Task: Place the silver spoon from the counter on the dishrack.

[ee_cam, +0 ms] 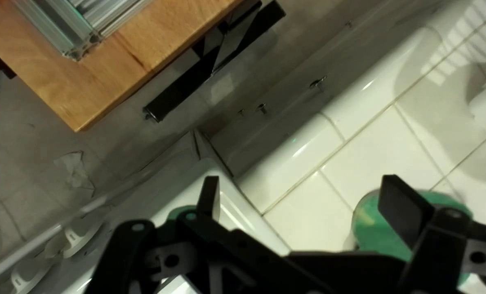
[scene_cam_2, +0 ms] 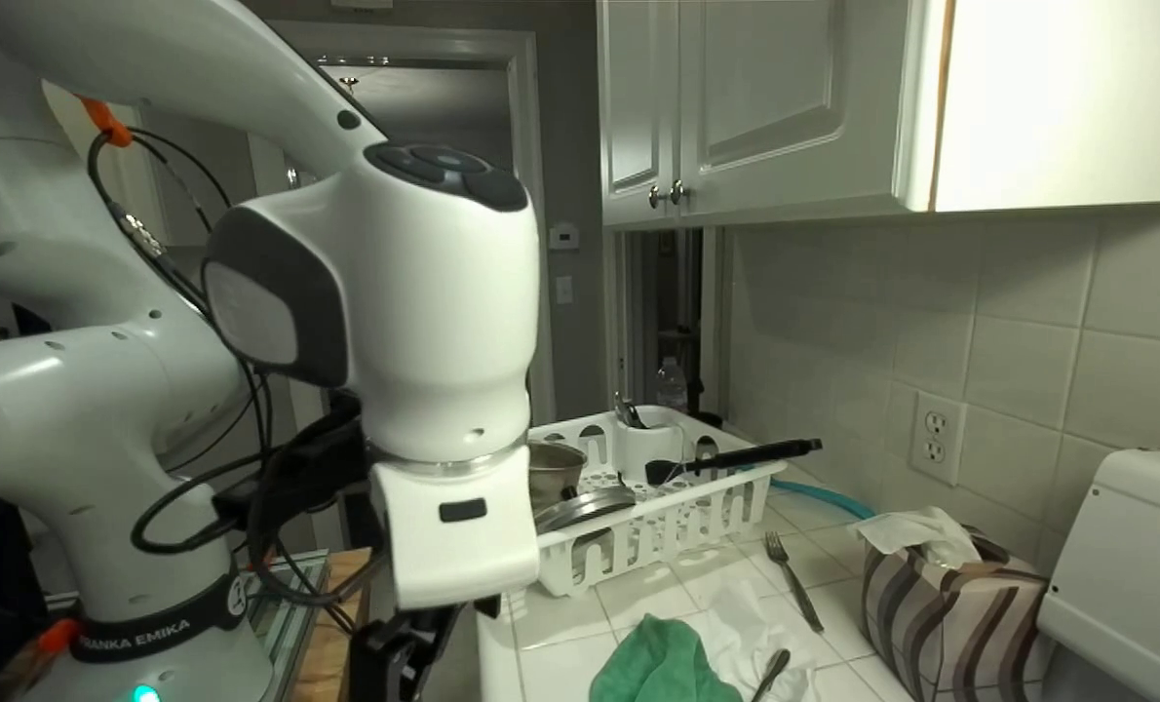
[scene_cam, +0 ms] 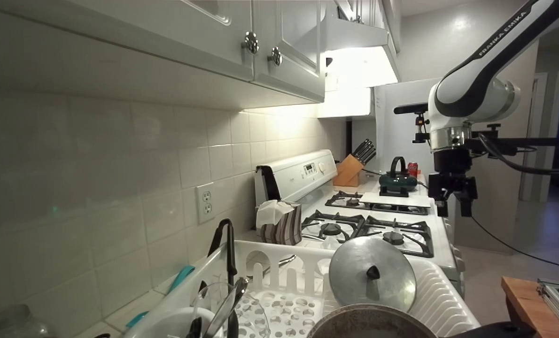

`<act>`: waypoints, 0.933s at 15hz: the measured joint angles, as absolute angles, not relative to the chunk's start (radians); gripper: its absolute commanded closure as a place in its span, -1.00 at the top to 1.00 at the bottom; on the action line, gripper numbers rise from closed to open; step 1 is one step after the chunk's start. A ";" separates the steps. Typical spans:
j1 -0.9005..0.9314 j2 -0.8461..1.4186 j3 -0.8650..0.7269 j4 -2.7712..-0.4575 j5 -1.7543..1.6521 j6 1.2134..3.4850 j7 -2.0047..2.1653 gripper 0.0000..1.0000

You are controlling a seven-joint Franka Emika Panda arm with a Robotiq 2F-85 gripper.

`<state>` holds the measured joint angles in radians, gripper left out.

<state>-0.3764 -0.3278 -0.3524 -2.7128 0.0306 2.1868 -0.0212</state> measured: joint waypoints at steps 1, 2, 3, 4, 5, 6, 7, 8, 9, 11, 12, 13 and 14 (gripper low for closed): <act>-0.388 -0.304 -0.373 -2.710 0.031 2.247 -0.025 1.00; -0.398 -0.272 -0.402 -2.702 0.037 2.310 -0.039 1.00; -0.403 -0.232 -0.433 -2.688 0.054 2.369 -0.061 1.00; -0.403 -0.189 -0.462 -2.668 0.088 2.417 -0.094 1.00; -0.401 -0.145 -0.485 -2.644 0.138 2.453 -0.135 1.00; -0.398 -0.101 -0.497 -2.615 0.206 2.475 -0.182 1.00; -0.393 -0.061 -0.499 -2.582 0.274 2.483 -0.223 1.00; -0.387 -0.023 -0.494 -2.547 0.340 2.483 -0.259 1.00; -0.382 0.013 -0.481 -2.510 0.395 2.481 -0.286 1.00; -0.378 0.080 -0.438 -2.443 0.473 2.474 -0.318 1.00; -0.378 0.113 -0.412 -2.411 0.500 2.469 -0.324 1.00; -0.378 0.148 -0.387 -2.381 0.521 2.462 -0.325 1.00; -0.379 0.181 -0.363 -2.356 0.534 2.456 -0.325 1.00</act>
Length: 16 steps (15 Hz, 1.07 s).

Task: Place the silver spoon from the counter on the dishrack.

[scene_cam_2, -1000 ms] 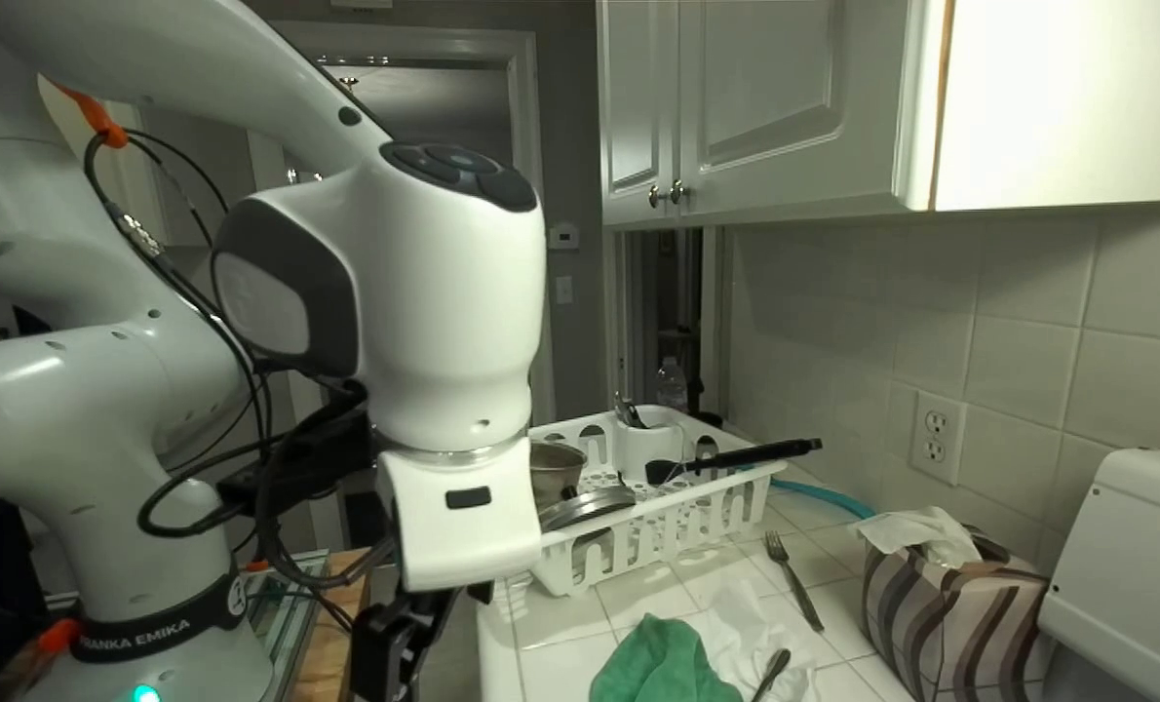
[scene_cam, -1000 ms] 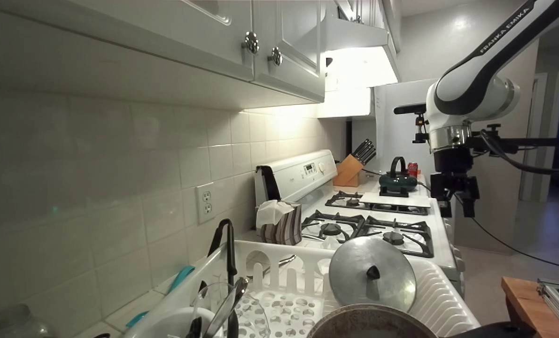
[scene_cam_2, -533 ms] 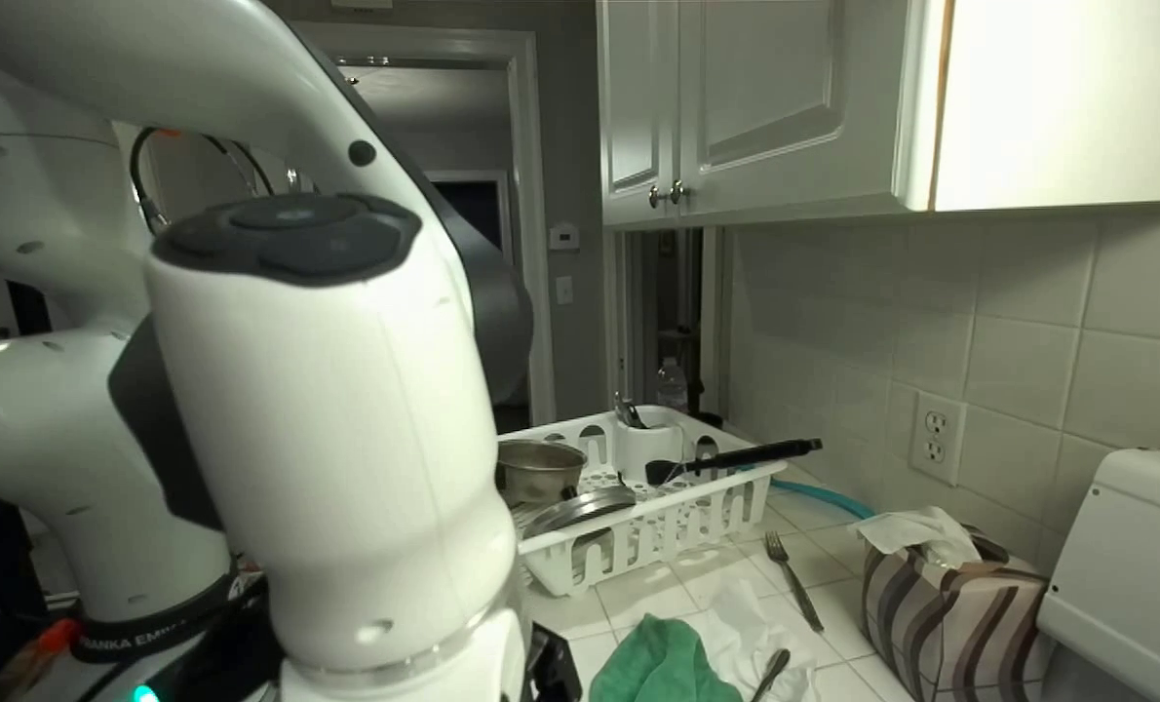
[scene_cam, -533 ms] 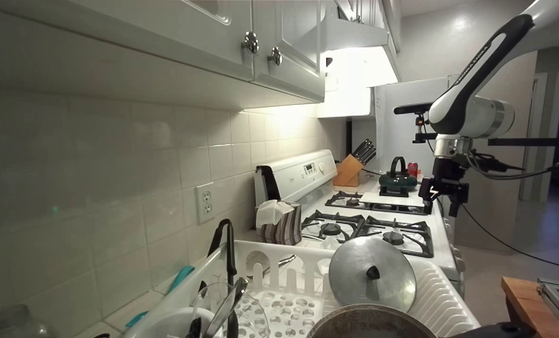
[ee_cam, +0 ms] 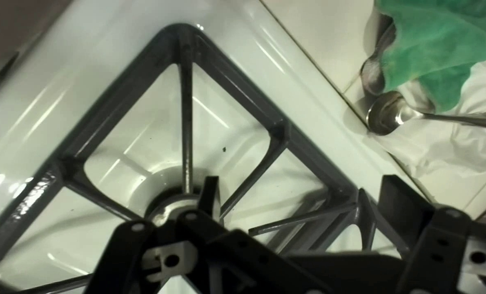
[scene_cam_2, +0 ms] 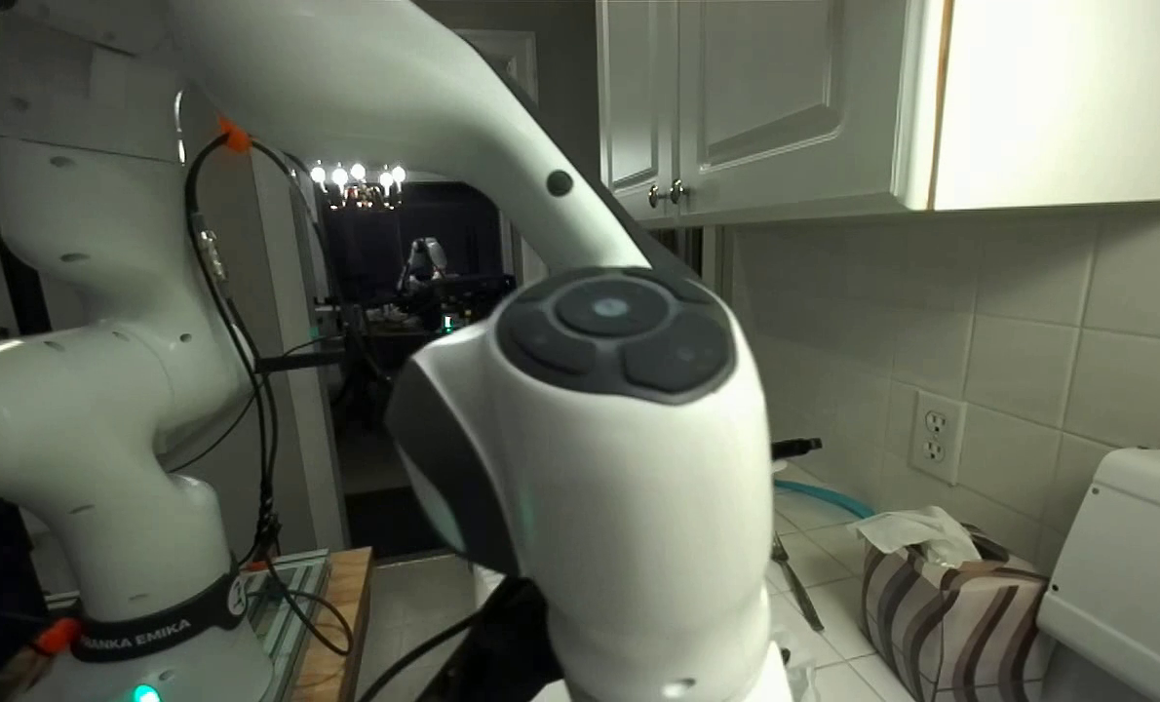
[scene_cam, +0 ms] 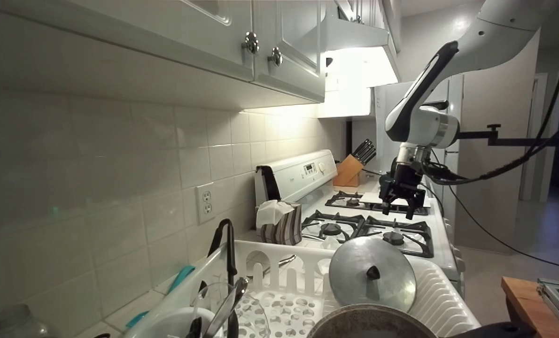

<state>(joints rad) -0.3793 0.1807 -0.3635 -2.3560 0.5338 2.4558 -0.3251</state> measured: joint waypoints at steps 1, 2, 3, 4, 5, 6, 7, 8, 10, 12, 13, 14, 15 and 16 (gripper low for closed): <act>-0.380 0.211 -0.343 -2.337 0.539 2.452 -0.324 1.00; -0.381 0.237 -0.324 -2.325 0.539 2.452 -0.319 1.00; -0.380 0.258 -0.307 -2.322 0.539 2.457 -0.312 1.00; -0.379 0.274 -0.290 -2.323 0.539 2.469 -0.301 1.00; -0.377 0.289 -0.272 -2.324 0.539 2.489 -0.285 1.00; -0.375 0.301 -0.254 -2.325 0.539 2.514 -0.262 1.00; -0.373 0.310 -0.237 -2.325 0.539 2.540 -0.237 1.00; -0.372 0.317 -0.220 -2.325 0.541 2.566 -0.209 1.00; -0.370 0.324 -0.192 -2.324 0.545 2.603 -0.157 1.00; -0.368 0.329 -0.172 -2.323 0.545 2.624 -0.116 0.96; -0.367 0.331 -0.165 -2.323 0.545 2.632 -0.101 0.94; -0.365 0.333 -0.157 -2.323 0.545 2.640 -0.088 0.82; -0.364 0.334 -0.152 -2.323 0.545 2.644 -0.077 0.72; -0.363 0.335 -0.147 -2.323 0.545 2.645 -0.067 0.56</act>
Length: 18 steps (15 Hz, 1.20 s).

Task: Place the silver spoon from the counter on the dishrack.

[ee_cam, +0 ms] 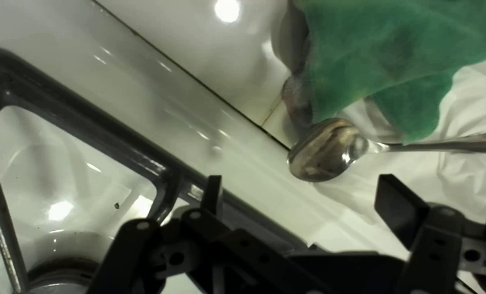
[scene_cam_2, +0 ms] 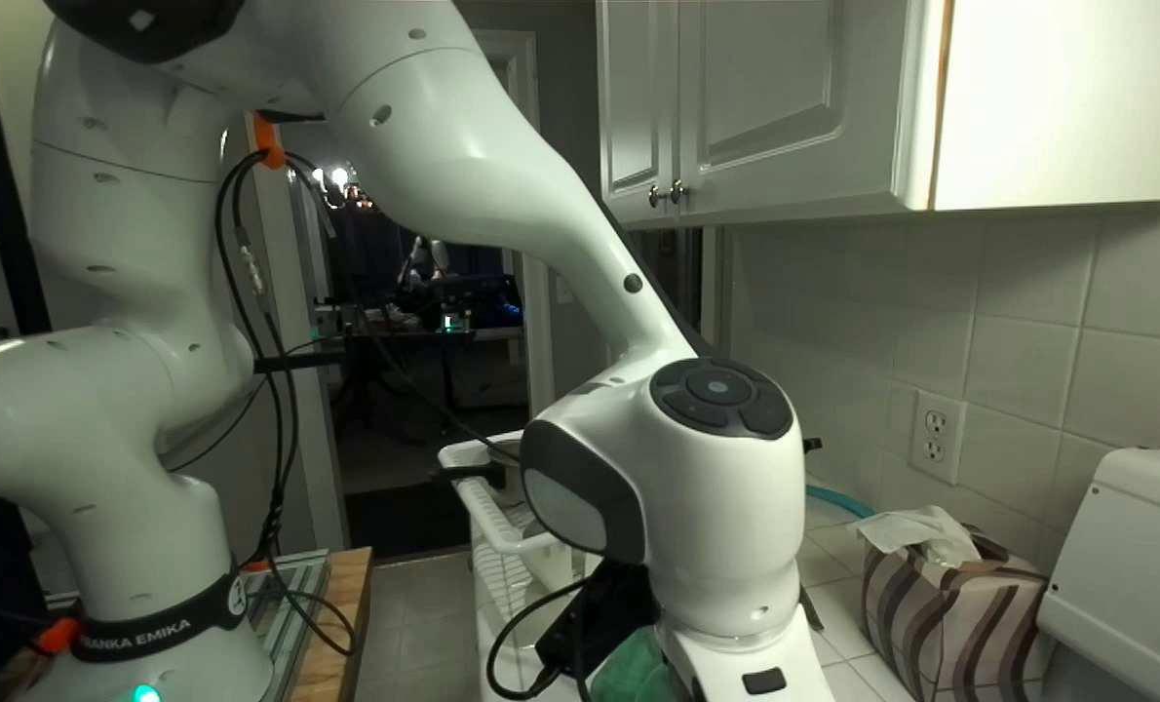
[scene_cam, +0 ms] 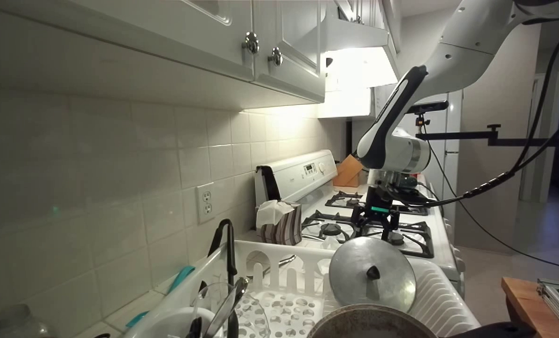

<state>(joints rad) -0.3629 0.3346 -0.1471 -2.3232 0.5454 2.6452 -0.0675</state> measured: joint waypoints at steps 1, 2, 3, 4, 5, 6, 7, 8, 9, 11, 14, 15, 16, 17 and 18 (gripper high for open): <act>-0.363 0.335 -0.143 -2.323 0.545 2.647 -0.061 0.58; -0.363 0.336 -0.140 -2.323 0.545 2.647 -0.055 0.44; -0.363 0.337 -0.137 -2.323 0.545 2.647 -0.049 0.29; -0.363 0.338 -0.135 -2.323 0.545 2.648 -0.044 0.21; -0.363 0.340 -0.133 -2.323 0.545 2.648 -0.039 0.21; -0.363 0.342 -0.131 -2.323 0.546 2.648 -0.034 0.18; -0.363 0.345 -0.130 -2.323 0.546 2.648 -0.031 0.19; -0.363 0.348 -0.128 -2.322 0.546 2.648 -0.027 0.11; -0.363 0.352 -0.127 -2.321 0.546 2.648 -0.025 0.10; -0.363 0.361 -0.125 -2.317 0.546 2.648 -0.019 -0.11; -0.362 0.372 -0.120 -2.310 0.546 2.648 -0.010 -0.58; -0.362 0.375 -0.118 -2.307 0.546 2.648 -0.007 -0.72; -0.362 0.378 -0.117 -2.303 0.546 2.648 -0.005 -0.83; -0.362 0.381 -0.116 -2.299 0.546 2.648 -0.003 -0.89; -0.362 0.380 -0.115 -2.293 0.546 2.648 -0.003 -0.89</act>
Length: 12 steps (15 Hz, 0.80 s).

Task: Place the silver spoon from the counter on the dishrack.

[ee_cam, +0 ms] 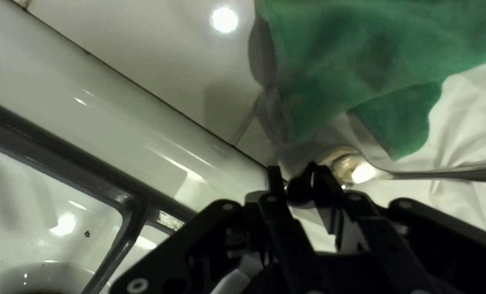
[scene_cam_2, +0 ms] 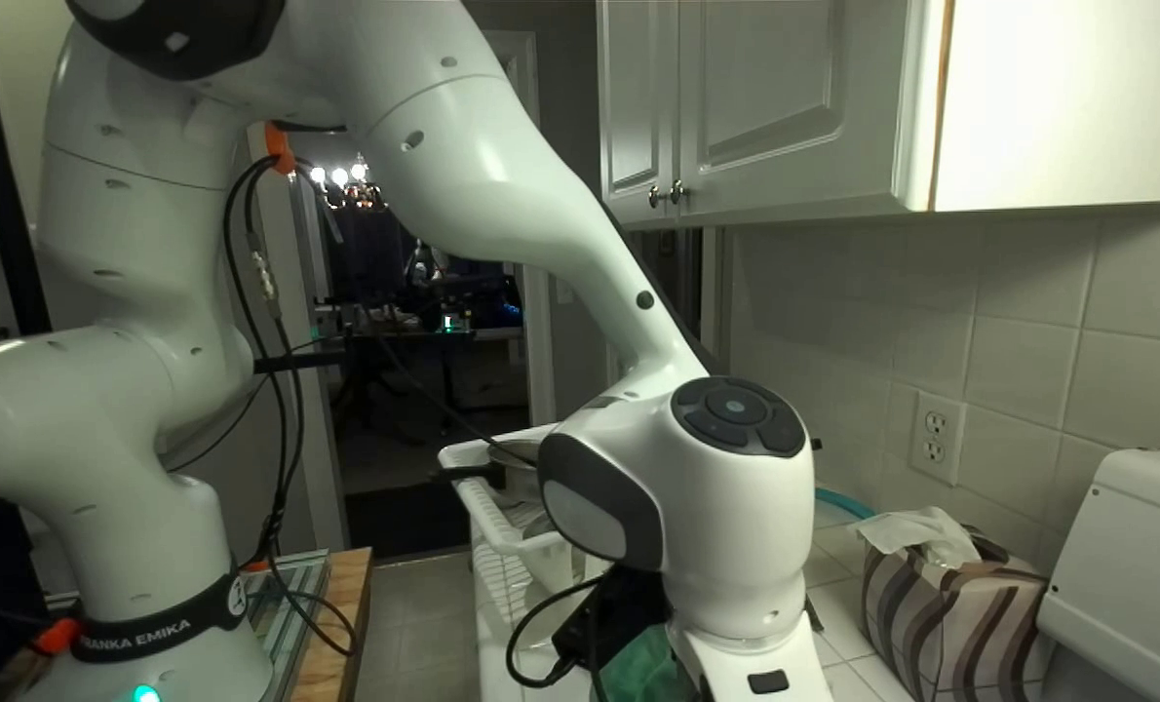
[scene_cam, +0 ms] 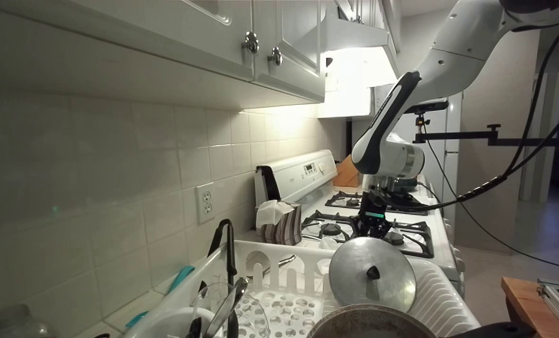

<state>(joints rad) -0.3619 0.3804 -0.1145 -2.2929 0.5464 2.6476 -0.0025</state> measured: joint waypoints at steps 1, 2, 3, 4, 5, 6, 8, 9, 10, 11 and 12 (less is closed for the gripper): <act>-0.362 0.380 -0.113 -2.287 0.546 2.648 -0.002 -0.91; -0.362 0.380 -0.112 -2.281 0.547 2.648 -0.002 -0.89; -0.362 0.380 -0.112 -2.275 0.547 2.648 -0.002 -0.92; -0.362 0.378 -0.112 -2.272 0.547 2.648 -0.001 -0.90; -0.361 0.374 -0.112 -2.271 0.547 2.648 -0.001 -0.93; -0.361 0.368 -0.112 -2.273 0.546 2.648 -0.003 -0.91; -0.360 0.337 -0.113 -2.287 0.542 2.647 -0.024 -0.93; -0.359 0.313 -0.117 -2.302 0.531 2.647 -0.040 -0.96; -0.358 0.278 -0.124 -2.326 0.514 2.646 -0.058 -0.96; -0.355 0.235 -0.134 -2.358 0.485 2.644 -0.075 -0.96; -0.352 0.187 -0.149 -2.394 0.449 2.639 -0.087 -0.97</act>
